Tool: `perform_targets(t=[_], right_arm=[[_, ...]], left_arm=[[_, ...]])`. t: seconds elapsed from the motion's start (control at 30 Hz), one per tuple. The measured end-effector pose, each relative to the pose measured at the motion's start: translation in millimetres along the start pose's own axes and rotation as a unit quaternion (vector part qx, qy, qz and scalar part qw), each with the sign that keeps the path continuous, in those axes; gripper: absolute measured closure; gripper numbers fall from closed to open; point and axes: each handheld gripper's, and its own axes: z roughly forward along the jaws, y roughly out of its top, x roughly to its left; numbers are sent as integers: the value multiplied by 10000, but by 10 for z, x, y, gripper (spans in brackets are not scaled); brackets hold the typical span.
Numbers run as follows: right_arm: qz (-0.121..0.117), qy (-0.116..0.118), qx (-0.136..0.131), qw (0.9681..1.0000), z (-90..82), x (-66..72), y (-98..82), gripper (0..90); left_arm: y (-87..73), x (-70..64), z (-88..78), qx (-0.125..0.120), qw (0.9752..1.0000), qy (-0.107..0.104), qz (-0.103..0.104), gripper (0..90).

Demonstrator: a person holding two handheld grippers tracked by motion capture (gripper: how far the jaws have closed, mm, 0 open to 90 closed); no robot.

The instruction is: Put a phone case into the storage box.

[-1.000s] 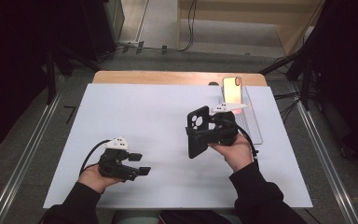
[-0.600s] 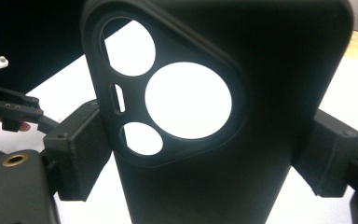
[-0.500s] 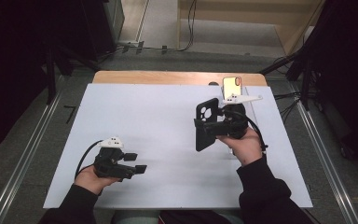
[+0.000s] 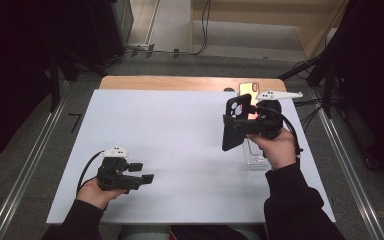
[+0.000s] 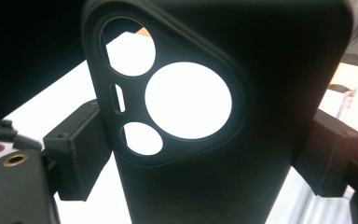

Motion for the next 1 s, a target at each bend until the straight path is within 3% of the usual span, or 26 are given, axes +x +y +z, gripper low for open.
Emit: perform_targets(t=[0.4,0.67,1.0], right_arm=[[193,-430,-184,9987,-142,-333,73,131],[307,-753,-209,9965,-170,-522,72,131],[368,-1112,-207,9929,-143,-676,50,131]], left_arm=[[-52,-9,-49,-24,10000,15,-78,320],[-79,16,-90,-76,9996,66,-266,319],[-77,5,-57,-40,9998,44,-178,318]])
